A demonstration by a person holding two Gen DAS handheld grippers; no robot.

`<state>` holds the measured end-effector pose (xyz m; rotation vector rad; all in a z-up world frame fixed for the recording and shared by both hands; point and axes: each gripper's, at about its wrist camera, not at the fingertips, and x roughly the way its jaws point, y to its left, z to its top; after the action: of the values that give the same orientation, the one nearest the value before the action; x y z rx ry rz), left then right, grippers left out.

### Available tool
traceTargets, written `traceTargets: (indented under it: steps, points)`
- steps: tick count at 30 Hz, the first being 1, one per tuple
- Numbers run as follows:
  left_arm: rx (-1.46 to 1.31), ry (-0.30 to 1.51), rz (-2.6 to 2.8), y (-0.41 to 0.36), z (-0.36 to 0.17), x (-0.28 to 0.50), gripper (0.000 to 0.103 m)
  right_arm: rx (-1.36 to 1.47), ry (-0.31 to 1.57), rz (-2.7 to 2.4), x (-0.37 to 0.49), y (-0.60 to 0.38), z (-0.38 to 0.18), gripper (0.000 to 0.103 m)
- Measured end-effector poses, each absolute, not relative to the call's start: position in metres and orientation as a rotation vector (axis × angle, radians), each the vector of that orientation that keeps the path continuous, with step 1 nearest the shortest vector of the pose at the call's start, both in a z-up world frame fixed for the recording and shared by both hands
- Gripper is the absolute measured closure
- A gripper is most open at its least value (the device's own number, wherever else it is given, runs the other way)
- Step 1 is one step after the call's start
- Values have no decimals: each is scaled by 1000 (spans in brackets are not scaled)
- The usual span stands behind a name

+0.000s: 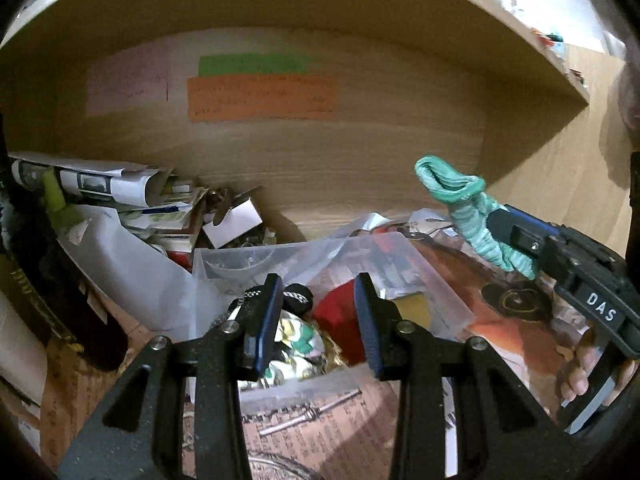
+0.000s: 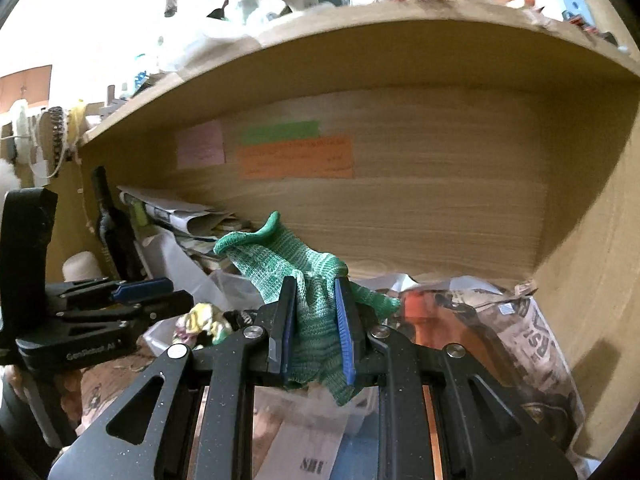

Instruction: Organize soft objects

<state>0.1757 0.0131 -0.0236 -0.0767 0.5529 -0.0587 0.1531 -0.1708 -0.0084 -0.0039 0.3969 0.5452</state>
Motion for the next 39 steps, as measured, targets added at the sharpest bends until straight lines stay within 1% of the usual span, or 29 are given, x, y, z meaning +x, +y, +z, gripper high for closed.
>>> traceTargets:
  steps: [5, 8, 10, 12, 14, 17, 18, 20, 21, 22, 25, 28, 29, 31, 35, 39]
  points:
    - [-96, 587, -56, 26, -28, 184, 66, -16, 454, 531, 180, -161, -22, 86]
    - [-93, 592, -41, 34, -31, 184, 57, -14, 504, 533, 196, -155, -35, 86]
    - [-88, 590, -31, 39, -32, 182, 47, -22, 549, 530, 206, -151, -47, 86]
    - [-77, 588, -26, 42, -35, 179, 42, -30, 590, 536, 213, -147, -57, 86]
    - [-66, 589, -22, 44, -37, 175, 41, -44, 628, 545, 219, -142, -66, 83]
    - [-67, 588, -19, 47, -39, 174, 37, -70, 650, 540, 218, -137, -72, 83]
    - [-72, 585, -17, 48, -39, 172, 35, -72, 656, 540, 220, -136, -73, 80]
    - [-78, 578, -13, 52, -38, 169, 33, -72, 667, 544, 221, -137, -75, 66]
    - [-79, 577, -8, 54, -38, 168, 31, -70, 668, 542, 221, -137, -75, 62]
    - [-79, 577, -3, 56, -38, 166, 27, -70, 664, 537, 220, -138, -74, 55]
    - [-67, 588, 25, 63, -42, 156, 22, -68, 634, 532, 215, -140, -67, 49]
    - [-54, 627, 55, 74, -54, 149, 18, -60, 589, 539, 205, -142, -56, 37]
    - [-51, 648, 69, 80, -60, 145, 18, -62, 571, 541, 201, -142, -52, 35]
    - [-52, 676, 87, 88, -69, 142, 18, -67, 540, 548, 192, -143, -44, 33]
    - [-98, 724, 90, 106, -86, 129, 18, -69, 490, 561, 176, -145, -35, 23]
    - [-106, 704, 99, 107, -89, 115, 18, -66, 469, 568, 159, -148, -34, 22]
